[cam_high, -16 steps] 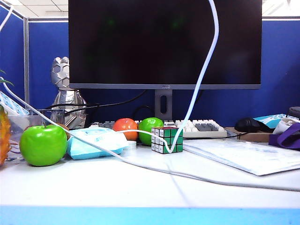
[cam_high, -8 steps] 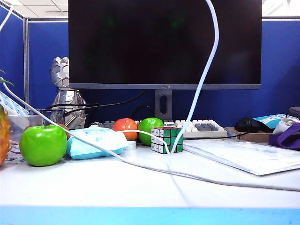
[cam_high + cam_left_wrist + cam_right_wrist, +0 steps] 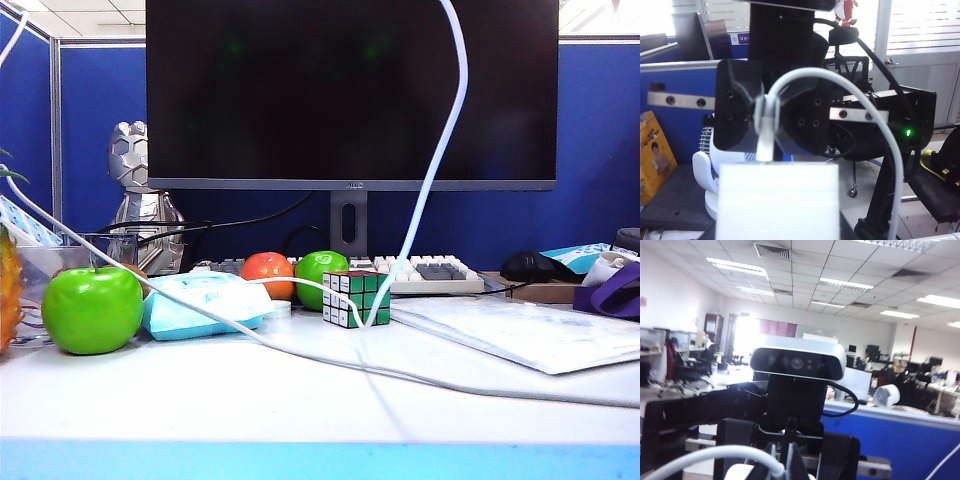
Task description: Pick up the Type-C charging cable and the charging base, insert one end of the Type-C charger into the corresponding slot on the base, and finally place the plugged-in charger back on the table.
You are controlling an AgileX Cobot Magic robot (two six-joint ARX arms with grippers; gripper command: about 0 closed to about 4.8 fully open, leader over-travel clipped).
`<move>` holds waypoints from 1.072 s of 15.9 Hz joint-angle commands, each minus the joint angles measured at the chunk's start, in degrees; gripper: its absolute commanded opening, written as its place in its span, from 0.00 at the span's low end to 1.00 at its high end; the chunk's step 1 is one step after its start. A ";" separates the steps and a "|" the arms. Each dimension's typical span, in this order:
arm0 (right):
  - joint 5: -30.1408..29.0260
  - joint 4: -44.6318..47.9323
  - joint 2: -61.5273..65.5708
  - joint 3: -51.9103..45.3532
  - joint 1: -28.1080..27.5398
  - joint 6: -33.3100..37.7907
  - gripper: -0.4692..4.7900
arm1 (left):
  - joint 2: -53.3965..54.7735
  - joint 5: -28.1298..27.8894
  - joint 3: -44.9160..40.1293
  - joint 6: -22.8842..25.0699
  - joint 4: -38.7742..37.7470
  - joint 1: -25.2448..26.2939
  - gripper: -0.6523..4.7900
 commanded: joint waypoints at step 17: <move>11.54 -6.19 -6.05 -0.70 -2.03 -2.08 0.48 | -0.57 -1.05 0.59 1.36 3.28 -0.35 0.11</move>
